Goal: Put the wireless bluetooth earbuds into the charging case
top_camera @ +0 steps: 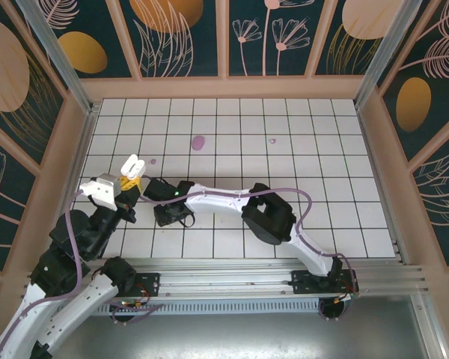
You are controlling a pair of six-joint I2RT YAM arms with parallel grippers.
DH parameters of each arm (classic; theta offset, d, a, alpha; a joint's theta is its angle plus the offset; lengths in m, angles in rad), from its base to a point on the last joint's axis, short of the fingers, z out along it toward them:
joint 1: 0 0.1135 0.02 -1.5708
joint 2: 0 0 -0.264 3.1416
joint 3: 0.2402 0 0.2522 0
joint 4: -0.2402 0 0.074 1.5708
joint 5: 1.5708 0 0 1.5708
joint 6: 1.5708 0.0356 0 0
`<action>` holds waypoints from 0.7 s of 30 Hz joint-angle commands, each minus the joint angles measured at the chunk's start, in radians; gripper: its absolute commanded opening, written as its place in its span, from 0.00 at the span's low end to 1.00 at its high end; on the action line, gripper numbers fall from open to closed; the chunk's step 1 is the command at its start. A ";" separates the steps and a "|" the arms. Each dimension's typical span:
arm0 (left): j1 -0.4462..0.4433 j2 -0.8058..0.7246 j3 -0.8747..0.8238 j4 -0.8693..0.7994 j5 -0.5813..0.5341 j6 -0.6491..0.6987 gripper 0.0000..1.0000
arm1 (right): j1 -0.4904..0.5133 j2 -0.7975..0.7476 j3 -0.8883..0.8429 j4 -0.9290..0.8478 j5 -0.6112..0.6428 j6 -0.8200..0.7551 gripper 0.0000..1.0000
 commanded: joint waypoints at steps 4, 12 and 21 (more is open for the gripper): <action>-0.003 -0.015 0.006 0.013 0.006 -0.001 0.00 | 0.028 0.030 0.035 -0.075 0.017 -0.017 0.43; -0.004 -0.014 0.003 0.018 0.008 -0.001 0.00 | 0.035 0.041 0.055 -0.089 0.017 -0.019 0.42; -0.004 -0.019 0.005 0.016 0.014 -0.001 0.00 | 0.039 0.071 0.096 -0.114 0.015 -0.026 0.35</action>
